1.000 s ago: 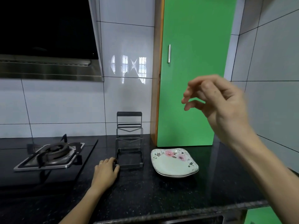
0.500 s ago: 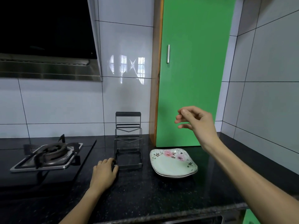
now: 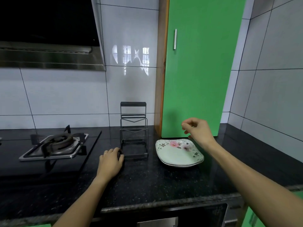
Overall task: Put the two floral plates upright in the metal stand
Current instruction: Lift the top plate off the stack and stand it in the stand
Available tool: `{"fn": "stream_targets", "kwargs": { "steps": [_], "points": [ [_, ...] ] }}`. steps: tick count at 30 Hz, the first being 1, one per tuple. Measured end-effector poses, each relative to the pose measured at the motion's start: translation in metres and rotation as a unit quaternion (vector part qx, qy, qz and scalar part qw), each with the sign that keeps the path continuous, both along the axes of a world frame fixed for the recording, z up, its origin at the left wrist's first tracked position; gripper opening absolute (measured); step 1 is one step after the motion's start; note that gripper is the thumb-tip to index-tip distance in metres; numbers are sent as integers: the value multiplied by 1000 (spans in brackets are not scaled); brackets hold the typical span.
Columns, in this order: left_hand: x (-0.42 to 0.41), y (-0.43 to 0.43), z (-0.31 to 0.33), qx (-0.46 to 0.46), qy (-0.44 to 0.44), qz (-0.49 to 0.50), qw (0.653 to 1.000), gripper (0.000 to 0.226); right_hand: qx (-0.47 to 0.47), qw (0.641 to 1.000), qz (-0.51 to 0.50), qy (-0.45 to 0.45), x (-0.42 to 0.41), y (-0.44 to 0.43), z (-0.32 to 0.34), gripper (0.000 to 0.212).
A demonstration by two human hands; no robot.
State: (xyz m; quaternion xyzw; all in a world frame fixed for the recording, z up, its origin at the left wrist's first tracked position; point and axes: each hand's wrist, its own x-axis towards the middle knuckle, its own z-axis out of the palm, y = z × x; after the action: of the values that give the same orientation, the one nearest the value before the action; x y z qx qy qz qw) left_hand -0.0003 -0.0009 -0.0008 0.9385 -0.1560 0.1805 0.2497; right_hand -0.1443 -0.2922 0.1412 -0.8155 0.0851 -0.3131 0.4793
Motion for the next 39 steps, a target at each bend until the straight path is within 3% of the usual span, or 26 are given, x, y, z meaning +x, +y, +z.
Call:
{"fn": "stream_targets", "kwargs": {
  "steps": [5, 10, 17, 20, 23, 39],
  "points": [
    [-1, 0, 0, 1, 1, 0, 1000, 31, -68, 995, -51, 54, 12, -13, -21, 5],
    [0, 0, 1, -4, 5, 1, 1000, 32, -205, 962, -99, 153, 16, -22, -37, 10],
    [0, -1, 0, -1, 5, 0, 1000, 33, -270, 920, -122, 257, 18, -32, -55, 30],
    [1, 1, 0, -1, 7, 0, 1000, 33, -293, 899, -141, 294, 22, -37, -64, 29],
    [1, 1, 0, -1, 9, -1, 1000, 33, -291, 891, -155, 312, 24, -40, -68, 22],
    [-1, 0, 3, 4, 7, 3, 1000, 30, -228, 883, -223, 344, 28, -38, -73, 29]
  ]
}}
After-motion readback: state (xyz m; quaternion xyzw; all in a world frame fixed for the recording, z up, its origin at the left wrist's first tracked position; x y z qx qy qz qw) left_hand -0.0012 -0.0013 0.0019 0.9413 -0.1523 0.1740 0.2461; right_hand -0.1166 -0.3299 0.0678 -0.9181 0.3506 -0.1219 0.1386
